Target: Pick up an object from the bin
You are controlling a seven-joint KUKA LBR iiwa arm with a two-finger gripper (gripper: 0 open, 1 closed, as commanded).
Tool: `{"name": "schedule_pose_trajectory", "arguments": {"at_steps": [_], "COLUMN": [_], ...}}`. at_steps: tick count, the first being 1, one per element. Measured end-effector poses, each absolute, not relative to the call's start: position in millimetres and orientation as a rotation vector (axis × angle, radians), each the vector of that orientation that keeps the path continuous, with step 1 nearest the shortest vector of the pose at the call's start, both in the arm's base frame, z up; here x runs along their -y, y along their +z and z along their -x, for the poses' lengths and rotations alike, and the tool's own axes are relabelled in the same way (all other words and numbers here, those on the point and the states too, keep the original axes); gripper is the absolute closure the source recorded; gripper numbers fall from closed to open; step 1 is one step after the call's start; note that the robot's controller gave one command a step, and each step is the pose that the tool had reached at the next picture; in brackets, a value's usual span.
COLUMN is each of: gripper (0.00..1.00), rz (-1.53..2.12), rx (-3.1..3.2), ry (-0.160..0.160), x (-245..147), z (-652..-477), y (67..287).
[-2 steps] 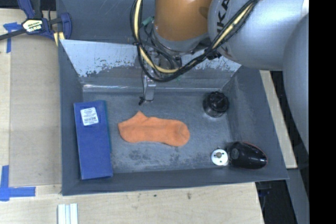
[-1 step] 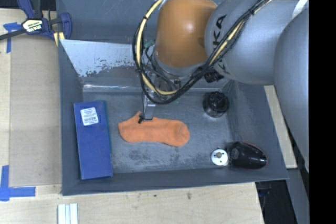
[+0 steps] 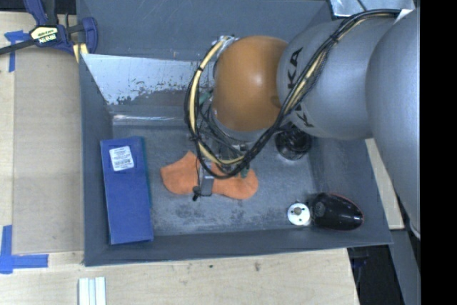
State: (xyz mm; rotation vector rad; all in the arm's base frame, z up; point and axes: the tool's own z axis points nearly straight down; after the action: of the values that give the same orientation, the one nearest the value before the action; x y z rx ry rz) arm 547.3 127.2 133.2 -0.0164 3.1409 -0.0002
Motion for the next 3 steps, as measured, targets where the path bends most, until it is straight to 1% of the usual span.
{"name": "schedule_pose_trajectory", "arguments": {"at_steps": [1,2,3], "gripper": [1.00,0.00,0.00], "rz": [0.396,0.395,0.394], "rx": [-3.113,-3.113,-3.114], "ry": [0.002,0.002,0.002], "x": [-175.9,-175.7,-175.7], "z": [-600.3,-600.4,-600.4], "y": [87.4,87.5,87.5]}}
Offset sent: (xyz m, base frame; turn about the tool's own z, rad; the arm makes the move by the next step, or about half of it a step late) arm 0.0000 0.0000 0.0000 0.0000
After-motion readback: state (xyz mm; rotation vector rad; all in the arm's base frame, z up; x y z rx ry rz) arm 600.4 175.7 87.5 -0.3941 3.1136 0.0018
